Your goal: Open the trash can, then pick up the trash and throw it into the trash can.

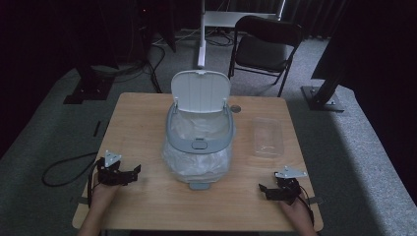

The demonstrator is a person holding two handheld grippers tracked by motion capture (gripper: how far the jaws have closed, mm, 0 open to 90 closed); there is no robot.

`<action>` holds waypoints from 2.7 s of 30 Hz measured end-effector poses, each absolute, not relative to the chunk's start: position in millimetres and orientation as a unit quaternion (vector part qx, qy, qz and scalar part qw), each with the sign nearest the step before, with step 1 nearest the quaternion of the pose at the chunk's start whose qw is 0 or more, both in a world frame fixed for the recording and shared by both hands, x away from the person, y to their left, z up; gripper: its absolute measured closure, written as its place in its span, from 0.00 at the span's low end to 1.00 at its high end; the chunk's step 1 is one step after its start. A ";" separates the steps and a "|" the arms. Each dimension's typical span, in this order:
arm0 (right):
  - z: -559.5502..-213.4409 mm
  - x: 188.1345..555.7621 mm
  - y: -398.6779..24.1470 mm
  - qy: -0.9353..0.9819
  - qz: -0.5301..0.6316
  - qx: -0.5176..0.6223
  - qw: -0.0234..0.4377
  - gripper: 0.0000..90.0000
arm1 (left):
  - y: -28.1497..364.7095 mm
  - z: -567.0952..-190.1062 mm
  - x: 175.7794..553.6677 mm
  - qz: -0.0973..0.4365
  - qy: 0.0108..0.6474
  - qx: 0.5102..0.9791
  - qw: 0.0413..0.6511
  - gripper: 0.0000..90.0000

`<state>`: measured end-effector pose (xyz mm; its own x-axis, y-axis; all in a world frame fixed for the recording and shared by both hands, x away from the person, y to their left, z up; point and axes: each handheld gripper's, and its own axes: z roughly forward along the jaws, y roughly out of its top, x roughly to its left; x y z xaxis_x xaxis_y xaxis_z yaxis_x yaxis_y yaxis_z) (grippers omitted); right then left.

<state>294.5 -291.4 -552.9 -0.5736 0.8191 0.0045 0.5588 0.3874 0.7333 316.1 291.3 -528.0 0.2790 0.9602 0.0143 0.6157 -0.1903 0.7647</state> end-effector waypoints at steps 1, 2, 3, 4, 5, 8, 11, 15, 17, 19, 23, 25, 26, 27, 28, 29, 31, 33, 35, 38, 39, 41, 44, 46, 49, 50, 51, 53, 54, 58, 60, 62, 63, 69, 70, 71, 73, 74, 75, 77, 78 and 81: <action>-552.9 294.5 -291.5 0.813 0.356 0.424 0.183 0.16 | 291.8 -529.5 317.0 0.259 0.550 0.725 0.324 0.02; -552.9 294.5 -291.5 0.813 0.356 0.424 0.183 0.16 | 293.0 -531.0 317.8 0.256 0.556 0.722 0.322 0.02; -552.9 294.5 -291.5 0.813 0.356 0.424 0.183 0.16 | 294.0 -532.7 318.5 0.249 0.564 0.719 0.322 0.02; -552.9 294.5 -291.6 0.813 0.355 0.424 0.183 0.16 | 294.8 -534.6 319.4 0.246 0.570 0.718 0.316 0.02; -552.9 293.5 -292.5 0.813 0.355 0.423 0.184 0.16 | 295.7 -536.2 320.2 0.244 0.575 0.716 0.310 0.02; -552.0 293.5 -292.9 0.814 0.351 0.425 0.182 0.16 | 299.2 -539.9 322.1 0.240 0.589 0.711 0.299 0.02; -548.6 288.6 -294.5 0.813 0.349 0.430 0.178 0.16 | 301.0 -541.0 323.2 0.237 0.592 0.712 0.294 0.02; -541.3 284.4 -298.0 0.806 0.365 0.434 0.168 0.16 | 299.8 -543.2 325.5 0.233 0.590 0.719 0.284 0.02; -536.6 283.1 -300.4 0.802 0.366 0.438 0.178 0.16 | 298.6 -545.0 326.5 0.230 0.590 0.723 0.276 0.02; -534.0 283.0 -302.5 0.798 0.372 0.441 0.176 0.15 | 298.0 -545.7 326.7 0.231 0.589 0.724 0.274 0.02; -521.6 283.3 -312.8 0.779 0.396 0.452 0.178 0.13 | 297.6 -546.7 327.2 0.234 0.587 0.723 0.279 0.02; -518.2 283.7 -314.9 0.774 0.398 0.457 0.183 0.13 | 297.6 -547.5 327.0 0.236 0.586 0.722 0.282 0.02; -509.8 286.4 -321.3 0.763 0.400 0.470 0.192 0.13 | 297.6 -547.8 327.1 0.237 0.586 0.721 0.283 0.02; -509.8 286.4 -321.3 0.763 0.400 0.470 0.192 0.13 | 297.5 -547.8 327.3 0.238 0.586 0.721 0.283 0.02; -504.7 289.1 -325.5 0.756 0.403 0.477 0.197 0.13 | 297.3 -547.7 327.4 0.238 0.587 0.720 0.283 0.02; -504.7 289.1 -325.5 0.756 0.403 0.477 0.197 0.13 | 297.0 -547.8 327.4 0.238 0.587 0.720 0.283 0.02; -500.2 292.1 -328.9 0.750 0.407 0.482 0.200 0.13 | 297.0 -547.7 327.4 0.238 0.587 0.720 0.282 0.02; -493.8 298.3 -333.3 0.741 0.409 0.491 0.205 0.13 | 297.0 -547.7 327.4 0.238 0.587 0.720 0.282 0.02; -490.2 303.9 -337.4 0.733 0.415 0.499 0.204 0.14 | 297.1 -547.7 327.3 0.238 0.588 0.720 0.282 0.02; -486.6 309.9 -341.0 0.726 0.420 0.505 0.203 0.13 | 297.1 -547.8 326.9 0.238 0.588 0.719 0.282 0.02; -484.9 312.8 -342.6 0.722 0.423 0.508 0.204 0.13 | 297.1 -547.8 326.7 0.238 0.589 0.719 0.282 0.02; -480.4 322.3 -346.8 0.713 0.428 0.517 0.204 0.13 | 297.0 -547.8 325.9 0.239 0.591 0.717 0.281 0.02; -479.5 325.0 -347.9 0.711 0.430 0.519 0.203 0.13 | 296.5 -547.9 325.1 0.241 0.594 0.714 0.281 0.02; -476.6 341.0 -349.6 0.705 0.425 0.531 0.200 0.13 | 296.4 -547.9 325.0 0.241 0.594 0.714 0.281 0.02; -476.7 347.2 -349.1 0.703 0.424 0.534 0.200 0.13 | 296.4 -547.9 325.0 0.241 0.594 0.714 0.281 0.02; -477.1 351.7 -348.7 0.703 0.425 0.536 0.197 0.14 | 296.4 -547.9 325.0 0.241 0.594 0.714 0.281 0.02; -477.6 355.2 -348.1 0.702 0.424 0.538 0.196 0.13 | 296.4 -547.9 325.0 0.241 0.594 0.714 0.281 0.02; -479.0 362.4 -346.7 0.701 0.423 0.542 0.190 0.13 | 296.3 -548.0 325.1 0.241 0.594 0.713 0.282 0.02; -479.8 366.2 -346.0 0.702 0.421 0.543 0.189 0.13 | 296.2 -548.0 325.1 0.241 0.595 0.713 0.282 0.02; -482.0 379.7 -343.2 0.700 0.419 0.550 0.180 0.14 | 296.3 -548.0 325.1 0.241 0.595 0.713 0.282 0.02; -482.4 385.7 -342.7 0.699 0.418 0.553 0.175 0.14 | 296.2 -548.1 325.1 0.241 0.595 0.713 0.282 0.02; -482.6 396.7 -342.0 0.694 0.420 0.561 0.165 0.13 | 296.2 -548.0 325.1 0.241 0.595 0.713 0.282 0.02; -483.0 399.5 -341.9 0.694 0.417 0.563 0.166 0.13 | 296.2 -548.1 325.1 0.241 0.595 0.713 0.282 0.02; -486.5 422.0 -345.1 0.688 0.410 0.581 0.147 0.14 | 296.2 -548.0 325.1 0.241 0.595 0.713 0.282 0.02; -487.1 425.5 -345.7 0.687 0.408 0.584 0.143 0.14 | 296.2 -548.1 325.1 0.241 0.595 0.713 0.282 0.02; -487.9 428.9 -346.1 0.685 0.408 0.587 0.139 0.14 | 296.2 -548.1 325.2 0.241 0.595 0.713 0.282 0.02; -489.1 435.5 -347.3 0.681 0.409 0.593 0.130 0.14 | 296.1 -548.1 325.3 0.241 0.595 0.713 0.282 0.02; -489.6 438.5 -347.9 0.679 0.409 0.597 0.124 0.15 | 296.1 -548.0 325.4 0.241 0.595 0.713 0.282 0.02; -490.0 441.4 -348.8 0.676 0.409 0.600 0.123 0.15 | 296.1 -548.0 325.5 0.241 0.595 0.713 0.282 0.02; -491.1 446.6 -350.5 0.670 0.411 0.607 0.114 0.15 | 296.1 -548.0 325.5 0.241 0.595 0.713 0.282 0.02; -491.1 446.6 -350.5 0.670 0.411 0.607 0.114 0.15 | 296.1 -548.0 325.5 0.241 0.595 0.713 0.282 0.02; -492.9 454.8 -352.7 0.665 0.406 0.618 0.106 0.18 | 296.1 -548.0 325.5 0.241 0.595 0.713 0.282 0.02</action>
<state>454.8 -352.7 -492.9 -0.2150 0.9076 0.3606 0.7362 -0.0920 0.6705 325.5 296.1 -548.0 0.1756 0.9844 0.0082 0.7122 -0.1328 0.6893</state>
